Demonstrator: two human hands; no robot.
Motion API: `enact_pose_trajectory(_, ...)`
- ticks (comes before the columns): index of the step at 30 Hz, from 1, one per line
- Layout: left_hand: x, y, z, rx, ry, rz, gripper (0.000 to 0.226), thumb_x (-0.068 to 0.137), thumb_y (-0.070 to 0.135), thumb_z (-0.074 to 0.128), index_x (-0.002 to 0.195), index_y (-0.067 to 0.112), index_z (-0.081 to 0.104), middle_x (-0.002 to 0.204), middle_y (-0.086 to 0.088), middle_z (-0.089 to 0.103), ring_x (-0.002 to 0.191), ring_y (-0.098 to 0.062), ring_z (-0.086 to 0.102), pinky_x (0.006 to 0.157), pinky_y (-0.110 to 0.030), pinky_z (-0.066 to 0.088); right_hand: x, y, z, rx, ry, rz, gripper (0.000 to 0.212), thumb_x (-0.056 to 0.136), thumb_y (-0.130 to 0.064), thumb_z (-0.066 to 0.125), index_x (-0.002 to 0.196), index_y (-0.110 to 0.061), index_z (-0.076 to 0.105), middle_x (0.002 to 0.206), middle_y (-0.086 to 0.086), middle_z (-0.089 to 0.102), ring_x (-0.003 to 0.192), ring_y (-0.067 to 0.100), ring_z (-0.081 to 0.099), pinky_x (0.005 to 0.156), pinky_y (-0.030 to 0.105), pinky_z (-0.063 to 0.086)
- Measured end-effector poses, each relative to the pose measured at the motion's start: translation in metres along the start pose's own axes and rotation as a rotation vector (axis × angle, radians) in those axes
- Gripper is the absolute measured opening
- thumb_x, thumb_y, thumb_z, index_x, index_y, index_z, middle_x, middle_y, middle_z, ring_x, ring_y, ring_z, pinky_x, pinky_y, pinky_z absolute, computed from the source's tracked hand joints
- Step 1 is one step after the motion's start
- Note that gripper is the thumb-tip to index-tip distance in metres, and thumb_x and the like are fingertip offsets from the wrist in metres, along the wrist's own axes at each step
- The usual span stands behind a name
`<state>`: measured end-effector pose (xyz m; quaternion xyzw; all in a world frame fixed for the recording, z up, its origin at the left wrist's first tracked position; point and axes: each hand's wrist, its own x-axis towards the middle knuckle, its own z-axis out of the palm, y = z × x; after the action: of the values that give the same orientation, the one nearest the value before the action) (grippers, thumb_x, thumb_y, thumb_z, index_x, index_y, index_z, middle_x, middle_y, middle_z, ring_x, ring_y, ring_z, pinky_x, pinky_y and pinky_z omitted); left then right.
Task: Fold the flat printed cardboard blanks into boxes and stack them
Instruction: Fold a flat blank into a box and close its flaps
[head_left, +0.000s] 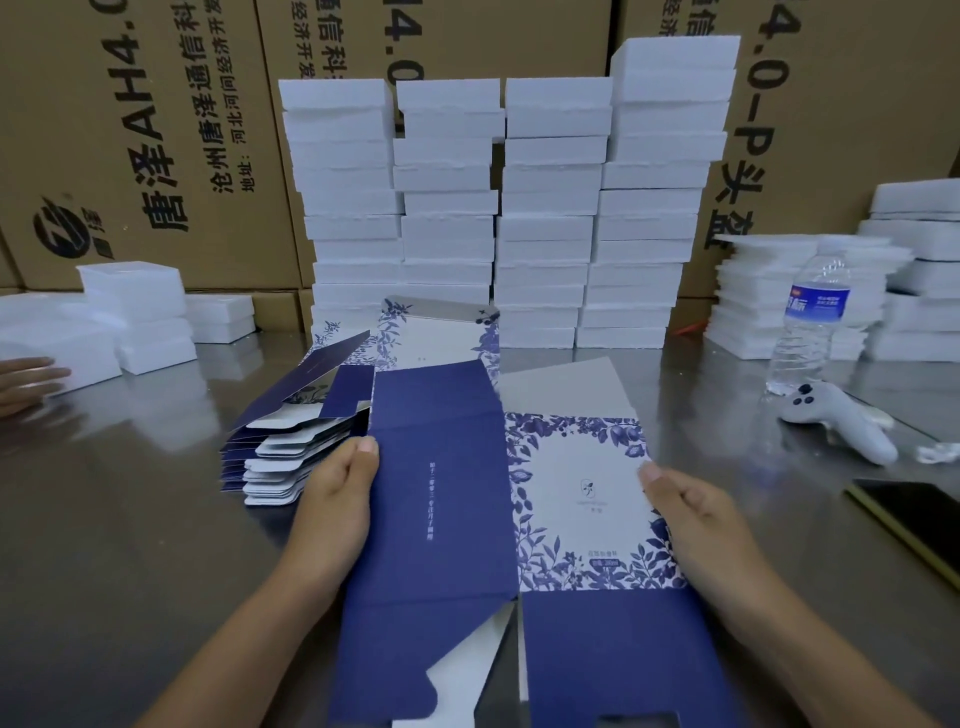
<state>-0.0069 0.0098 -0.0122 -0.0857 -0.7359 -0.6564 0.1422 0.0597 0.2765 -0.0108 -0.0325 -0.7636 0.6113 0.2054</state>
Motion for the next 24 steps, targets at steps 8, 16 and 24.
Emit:
enact_pose_trajectory(8, -0.0012, 0.0027, 0.0030, 0.001, -0.045, 0.019, 0.035, 0.100, 0.025, 0.042, 0.081, -0.004, 0.049, 0.071, -0.006, 0.052, 0.065, -0.014, 0.043, 0.063, -0.032, 0.034, 0.0051, 0.0013, -0.0041, 0.158, 0.138, 0.034, 0.034, 0.096, -0.020, 0.050, 0.074, 0.005, 0.054, 0.051, -0.003, 0.047, 0.042, 0.007, 0.040, 0.040, 0.012, 0.035)
enact_pose_trajectory(16, -0.0027, 0.0036, 0.0075, -0.163, -0.088, -0.163, 0.043, 0.099, 0.025, 0.043, 0.071, 0.030, 0.076, 0.075, 0.007, 0.074, 0.064, -0.006, 0.069, 0.051, -0.017, 0.051, 0.0010, -0.0022, -0.0053, 0.074, 0.116, 0.026, 0.030, 0.097, -0.018, 0.049, 0.074, -0.005, 0.064, 0.066, 0.012, 0.061, 0.062, 0.020, 0.050, 0.058, 0.028, 0.039)
enact_pose_trajectory(24, -0.0022, 0.0056, 0.0063, -0.067, -0.098, -0.126, 0.041, 0.100, 0.024, 0.043, 0.074, 0.025, 0.074, 0.073, 0.003, 0.073, 0.061, -0.008, 0.065, 0.052, -0.020, 0.050, 0.0011, -0.0074, -0.0045, 0.138, 0.156, 0.108, 0.033, 0.094, -0.022, 0.054, 0.072, -0.002, 0.066, 0.064, 0.009, 0.064, 0.059, 0.018, 0.056, 0.055, 0.026, 0.042)
